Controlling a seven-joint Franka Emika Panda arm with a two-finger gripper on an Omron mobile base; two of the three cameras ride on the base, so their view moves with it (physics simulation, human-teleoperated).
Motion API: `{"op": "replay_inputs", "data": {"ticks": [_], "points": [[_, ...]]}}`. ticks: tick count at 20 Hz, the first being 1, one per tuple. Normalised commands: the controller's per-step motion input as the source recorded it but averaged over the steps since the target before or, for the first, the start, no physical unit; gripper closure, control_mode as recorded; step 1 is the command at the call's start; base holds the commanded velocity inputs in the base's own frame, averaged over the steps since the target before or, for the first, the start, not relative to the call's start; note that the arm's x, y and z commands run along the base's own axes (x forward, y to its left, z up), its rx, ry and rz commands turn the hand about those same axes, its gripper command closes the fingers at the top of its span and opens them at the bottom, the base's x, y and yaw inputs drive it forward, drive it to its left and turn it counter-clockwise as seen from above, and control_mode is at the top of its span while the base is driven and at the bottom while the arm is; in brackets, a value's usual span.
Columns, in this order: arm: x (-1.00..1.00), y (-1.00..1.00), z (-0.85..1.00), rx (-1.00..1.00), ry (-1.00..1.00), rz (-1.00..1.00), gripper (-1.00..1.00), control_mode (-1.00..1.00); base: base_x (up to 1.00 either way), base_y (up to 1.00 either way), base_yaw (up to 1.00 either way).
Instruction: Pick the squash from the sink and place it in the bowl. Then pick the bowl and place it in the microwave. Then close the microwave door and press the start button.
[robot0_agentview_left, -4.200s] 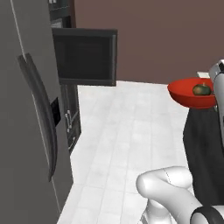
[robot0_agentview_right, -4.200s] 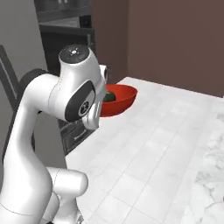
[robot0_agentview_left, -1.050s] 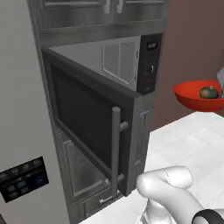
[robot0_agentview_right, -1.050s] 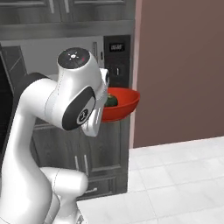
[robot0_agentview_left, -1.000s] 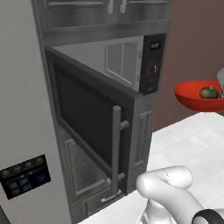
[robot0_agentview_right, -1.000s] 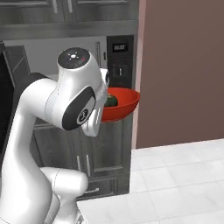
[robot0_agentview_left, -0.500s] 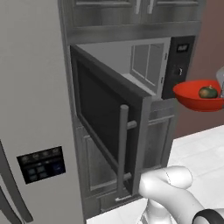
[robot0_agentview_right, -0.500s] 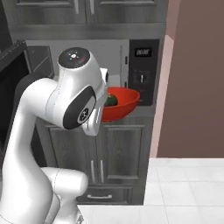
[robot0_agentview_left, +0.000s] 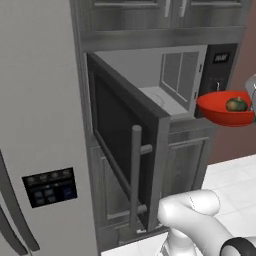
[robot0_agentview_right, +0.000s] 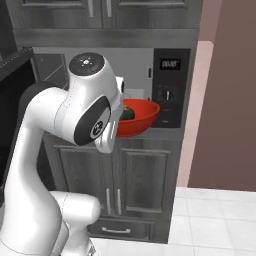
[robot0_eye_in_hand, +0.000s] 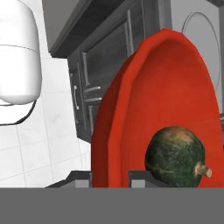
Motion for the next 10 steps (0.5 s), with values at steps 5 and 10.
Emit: {"op": "replay_inputs", "data": {"ticks": [5, 10], "points": [[0.0, 0.0, 0.0, 0.0, 0.0, 0.0, 1.0, 1.0, 0.24, -0.29, 0.14], [0.0, 0.0, 0.0, 0.0, 0.0, 0.0, 1.0, 1.0, 0.47, -0.46, 0.14]]}}
